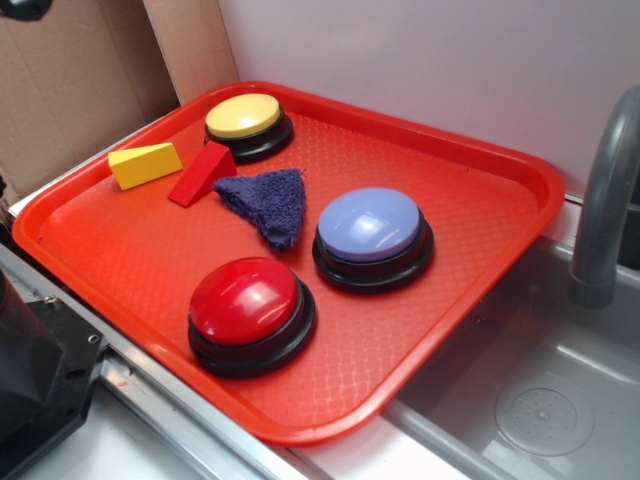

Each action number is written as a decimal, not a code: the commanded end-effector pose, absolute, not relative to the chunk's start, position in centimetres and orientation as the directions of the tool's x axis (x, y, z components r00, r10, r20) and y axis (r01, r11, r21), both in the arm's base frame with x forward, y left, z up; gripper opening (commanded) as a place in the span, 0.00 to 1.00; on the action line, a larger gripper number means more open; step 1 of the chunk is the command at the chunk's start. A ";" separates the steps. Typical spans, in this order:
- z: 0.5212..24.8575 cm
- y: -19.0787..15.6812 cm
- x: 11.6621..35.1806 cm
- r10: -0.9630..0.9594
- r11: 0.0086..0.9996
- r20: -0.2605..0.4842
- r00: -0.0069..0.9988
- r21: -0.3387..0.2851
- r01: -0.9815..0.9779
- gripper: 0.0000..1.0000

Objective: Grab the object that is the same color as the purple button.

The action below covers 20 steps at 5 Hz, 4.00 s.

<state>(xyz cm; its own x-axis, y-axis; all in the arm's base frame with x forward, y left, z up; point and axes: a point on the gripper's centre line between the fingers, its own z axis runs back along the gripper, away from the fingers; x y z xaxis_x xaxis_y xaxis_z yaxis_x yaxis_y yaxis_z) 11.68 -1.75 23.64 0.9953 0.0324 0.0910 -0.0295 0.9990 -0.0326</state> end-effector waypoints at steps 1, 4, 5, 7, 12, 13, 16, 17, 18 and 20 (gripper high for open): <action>23.6 -1.7 11.7 0.032 0.999 0.091 0.995 -0.033 -0.030 1.00; 19.5 -0.8 17.3 0.514 0.855 0.099 0.852 -0.137 -0.500 1.00; 17.0 0.6 20.1 0.696 0.715 0.092 0.712 -0.174 -0.677 1.00; 12.1 2.0 23.7 0.871 0.490 0.118 0.477 -0.162 -0.856 1.00; 2.0 -0.4 24.1 0.885 0.464 0.070 0.460 -0.068 -0.883 1.00; 1.7 -0.2 24.1 0.888 0.459 0.061 0.455 -0.069 -0.886 1.00; 3.4 2.4 27.6 0.851 0.524 0.075 0.519 -0.099 -0.846 0.00; 5.6 2.6 27.7 0.762 0.646 0.106 0.639 -0.066 -0.760 0.00; 8.2 3.0 28.1 0.651 0.757 0.134 0.747 -0.040 -0.652 0.00; 14.8 3.5 24.4 0.324 0.946 0.105 0.940 -0.062 -0.319 0.00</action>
<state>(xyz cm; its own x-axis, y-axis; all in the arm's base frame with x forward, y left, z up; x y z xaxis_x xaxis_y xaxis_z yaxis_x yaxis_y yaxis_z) 23.60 2.30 13.57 0.9475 0.3145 0.0586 -0.3117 0.9487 -0.0526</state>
